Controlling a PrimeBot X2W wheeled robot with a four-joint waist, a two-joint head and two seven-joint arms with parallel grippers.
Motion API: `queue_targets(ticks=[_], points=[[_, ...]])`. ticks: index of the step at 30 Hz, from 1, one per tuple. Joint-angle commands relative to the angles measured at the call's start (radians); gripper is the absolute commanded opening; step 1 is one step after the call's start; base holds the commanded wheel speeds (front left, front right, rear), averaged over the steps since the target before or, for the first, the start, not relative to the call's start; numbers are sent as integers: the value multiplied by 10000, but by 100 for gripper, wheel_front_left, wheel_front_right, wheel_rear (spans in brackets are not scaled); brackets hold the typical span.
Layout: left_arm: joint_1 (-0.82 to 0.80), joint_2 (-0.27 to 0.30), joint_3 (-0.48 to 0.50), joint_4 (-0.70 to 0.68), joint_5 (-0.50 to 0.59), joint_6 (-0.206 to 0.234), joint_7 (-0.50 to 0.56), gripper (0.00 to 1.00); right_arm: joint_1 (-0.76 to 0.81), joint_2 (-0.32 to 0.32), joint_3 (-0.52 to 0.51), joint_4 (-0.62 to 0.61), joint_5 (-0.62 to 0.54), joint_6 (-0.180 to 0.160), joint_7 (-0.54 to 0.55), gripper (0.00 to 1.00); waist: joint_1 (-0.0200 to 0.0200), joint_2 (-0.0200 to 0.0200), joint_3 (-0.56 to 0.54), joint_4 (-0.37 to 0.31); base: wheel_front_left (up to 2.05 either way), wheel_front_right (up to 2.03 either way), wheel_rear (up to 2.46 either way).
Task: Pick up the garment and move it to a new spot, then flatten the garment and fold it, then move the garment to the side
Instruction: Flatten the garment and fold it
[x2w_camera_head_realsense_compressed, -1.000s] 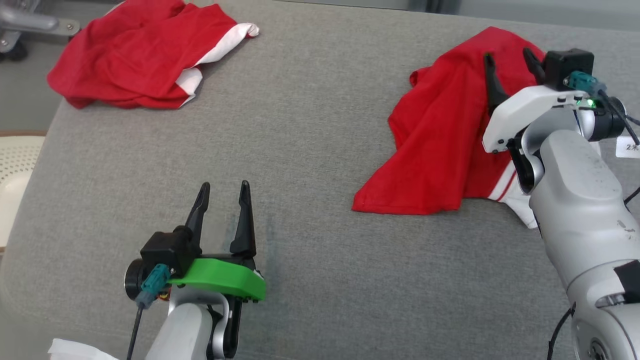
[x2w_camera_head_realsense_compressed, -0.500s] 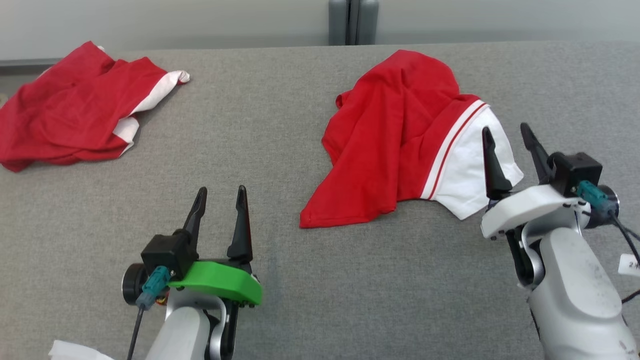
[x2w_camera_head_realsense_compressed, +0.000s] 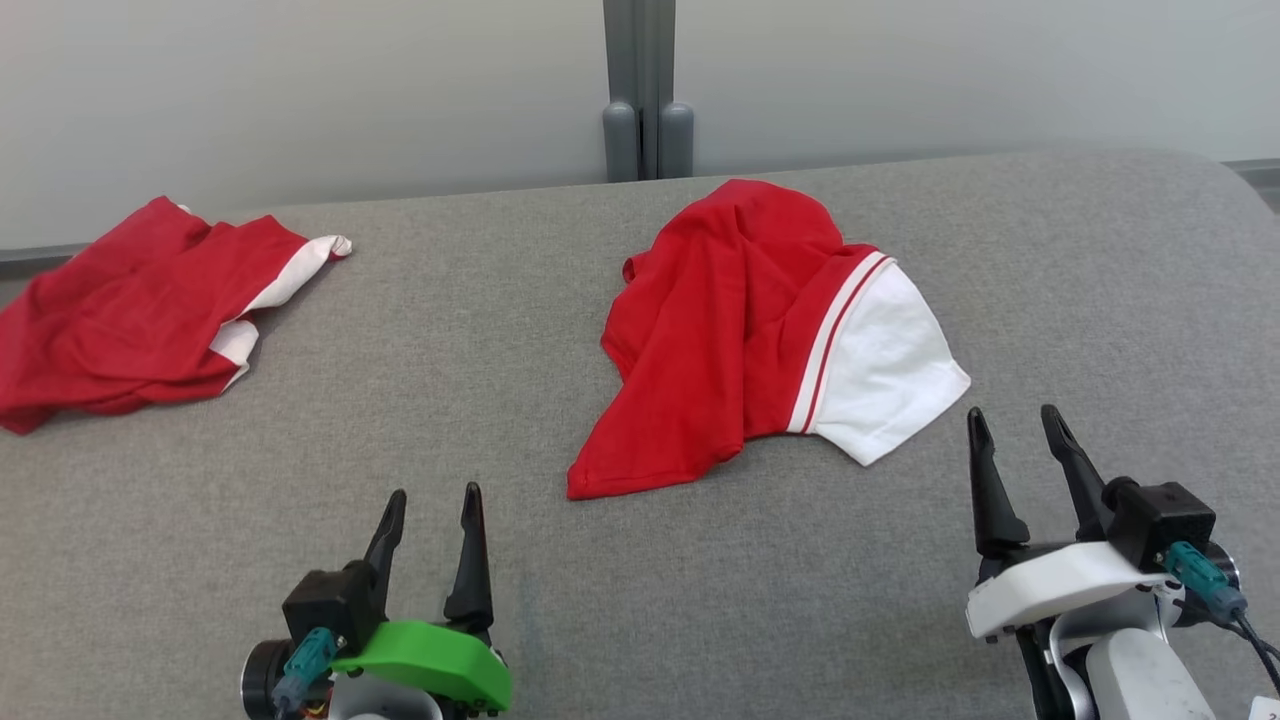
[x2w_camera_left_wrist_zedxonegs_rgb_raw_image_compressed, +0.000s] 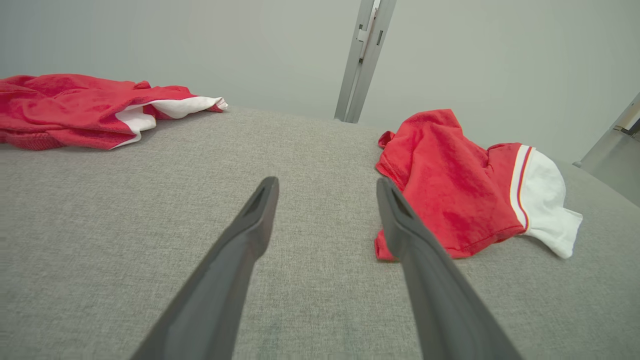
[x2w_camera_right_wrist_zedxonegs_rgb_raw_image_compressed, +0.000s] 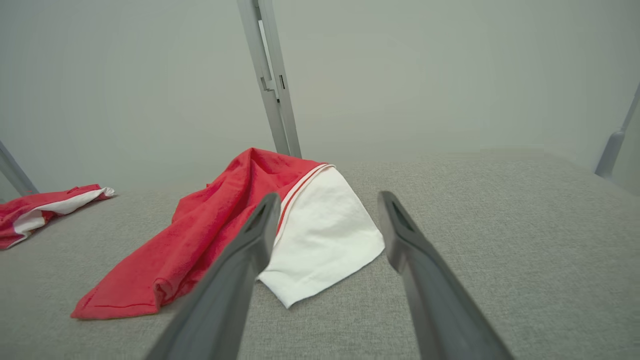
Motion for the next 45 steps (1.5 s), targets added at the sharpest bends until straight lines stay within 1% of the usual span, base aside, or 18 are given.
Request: queue_targets(ticks=[1, 10, 23, 27, 29, 33, 39, 45], points=[[195, 38, 71, -66, 32, -45, 0, 100, 189, 0, -18, -121, -28, -6, -31, 100, 0, -1, -164, -71, 0, 0, 0], [444, 38, 152, -244, 66, -25, 0, 100, 508, 6, 403, -220, 372, -6, -31, 100, 0, -1, -326, 15, 0, 0, 0], [393, 38, 220, -303, 134, -31, 0, 100, 343, 8, 469, -152, 396, -6, -32, 100, 0, -1, -283, 151, 0, 0, 0], [128, 38, -32, -139, 164, -29, 0, 100, 315, 8, 454, -91, 228, -6, -30, 100, 0, -1, -132, 86, 0, 0, 0], [-91, 38, -254, 121, -8, -24, 0, 100, 263, 9, 441, -47, 157, -6, -32, 100, 0, -1, -30, 36, 0, 0, 0], [-748, 38, -896, 968, -407, 131, 168, 100, 133, 9, 518, 56, 114, -6, -32, 100, 0, -1, 161, -122, 0, 0, 0], [-1975, 39, -1900, 2412, -1463, 502, 1028, 100, -140, 6, 661, 169, 230, -6, -32, 100, 0, -1, 527, -666, 0, 0, 0], [-2823, 39, -2440, 3617, -2304, 928, 1149, 100, -324, 11, 633, 207, 264, -6, -32, 100, 0, -1, 886, -1268, 0, 0, 0]])
